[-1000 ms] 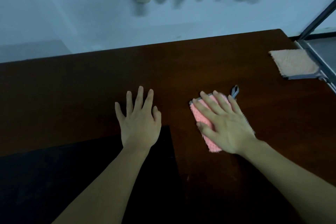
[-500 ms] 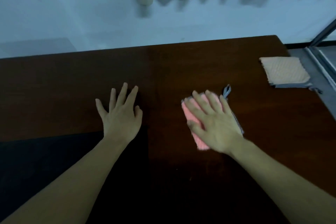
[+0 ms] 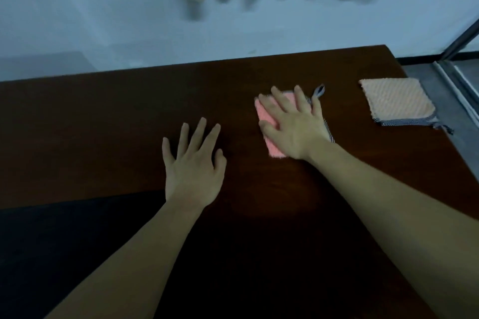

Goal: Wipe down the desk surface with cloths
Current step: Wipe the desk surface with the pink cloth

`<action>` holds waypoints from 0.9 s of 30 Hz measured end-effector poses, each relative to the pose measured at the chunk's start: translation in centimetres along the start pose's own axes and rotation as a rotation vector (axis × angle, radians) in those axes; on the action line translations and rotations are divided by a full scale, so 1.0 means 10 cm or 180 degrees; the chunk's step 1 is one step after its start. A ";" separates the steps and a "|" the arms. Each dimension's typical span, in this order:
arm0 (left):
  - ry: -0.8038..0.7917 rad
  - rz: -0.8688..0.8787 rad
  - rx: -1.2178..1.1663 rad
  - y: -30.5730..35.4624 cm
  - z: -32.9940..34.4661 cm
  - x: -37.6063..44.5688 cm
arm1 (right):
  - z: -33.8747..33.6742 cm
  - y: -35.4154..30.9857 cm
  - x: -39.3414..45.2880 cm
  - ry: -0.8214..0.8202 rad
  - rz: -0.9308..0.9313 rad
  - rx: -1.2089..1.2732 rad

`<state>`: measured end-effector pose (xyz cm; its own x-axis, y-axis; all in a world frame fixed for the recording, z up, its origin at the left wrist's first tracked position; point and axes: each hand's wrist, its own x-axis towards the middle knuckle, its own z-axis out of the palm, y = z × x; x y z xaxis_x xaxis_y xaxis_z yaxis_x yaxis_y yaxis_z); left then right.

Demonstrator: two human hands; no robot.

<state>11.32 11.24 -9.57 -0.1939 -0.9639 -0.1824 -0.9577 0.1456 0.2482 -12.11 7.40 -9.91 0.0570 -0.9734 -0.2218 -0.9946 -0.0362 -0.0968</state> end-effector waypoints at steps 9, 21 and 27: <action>0.0126 0.0037 -0.0058 0.00 0.00 -0.01 | 0.03 -0.16 -0.44 -0.0166 -0.0166 0.0052; 0.0101 0.0031 -0.0104 -0.53 -0.29 -0.07 | 0.12 -0.61 -0.55 -0.0124 -0.0187 -0.0027; 0.0094 -0.0112 0.0030 -0.92 -0.41 -0.14 | 0.11 -1.16 -0.31 -0.0137 -0.0404 -0.0093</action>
<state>21.29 10.38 -7.71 -0.1538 -0.9746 -0.1628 -0.9658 0.1134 0.2332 -0.61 11.13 -9.17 0.1855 -0.9501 -0.2510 -0.9813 -0.1655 -0.0984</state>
